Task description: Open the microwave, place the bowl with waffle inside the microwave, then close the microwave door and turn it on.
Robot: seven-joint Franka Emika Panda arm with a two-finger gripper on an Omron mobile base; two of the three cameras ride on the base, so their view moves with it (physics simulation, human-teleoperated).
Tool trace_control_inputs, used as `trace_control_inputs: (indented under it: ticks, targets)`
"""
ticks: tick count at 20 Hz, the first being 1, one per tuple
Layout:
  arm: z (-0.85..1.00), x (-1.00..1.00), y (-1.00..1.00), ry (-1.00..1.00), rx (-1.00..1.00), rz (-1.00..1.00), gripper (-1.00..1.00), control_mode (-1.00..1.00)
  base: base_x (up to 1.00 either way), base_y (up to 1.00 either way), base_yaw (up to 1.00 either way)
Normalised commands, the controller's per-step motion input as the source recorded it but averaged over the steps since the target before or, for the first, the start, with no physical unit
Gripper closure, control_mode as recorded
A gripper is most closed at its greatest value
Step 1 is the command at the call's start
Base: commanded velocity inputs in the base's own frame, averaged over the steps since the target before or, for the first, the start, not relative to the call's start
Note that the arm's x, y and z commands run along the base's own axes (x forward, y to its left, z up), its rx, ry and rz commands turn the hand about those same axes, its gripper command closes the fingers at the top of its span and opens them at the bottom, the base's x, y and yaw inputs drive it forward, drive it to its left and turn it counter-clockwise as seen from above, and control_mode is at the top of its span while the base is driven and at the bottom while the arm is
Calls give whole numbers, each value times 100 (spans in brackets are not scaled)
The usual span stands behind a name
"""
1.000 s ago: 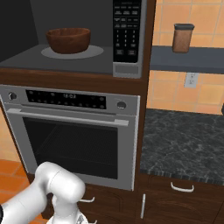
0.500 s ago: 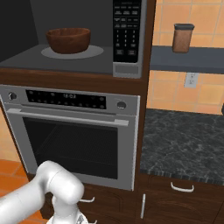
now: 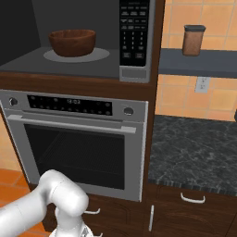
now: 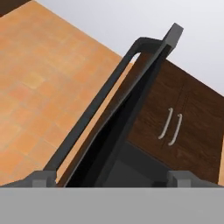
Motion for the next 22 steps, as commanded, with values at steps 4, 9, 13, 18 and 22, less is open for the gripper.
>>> trace_control_inputs:
  ticks: [4, 9, 13, 18, 22]
  targets:
    - [-4, 21, 3, 9, 6, -13, -100, -100, 0, 0, 0]
    - [0, 20, 8, 17, 0, -11, -100, -100, 0, 0, 0]
    - [0, 0, 0, 15, 2, -25, -100, -100, 0, 0, 0]
    - [0, 4, -47, 14, 10, -30, -100, -100, 0, 0, 0]
    - [2, 65, -68, 28, 20, -23, -100, -100, 0, 0, 0]
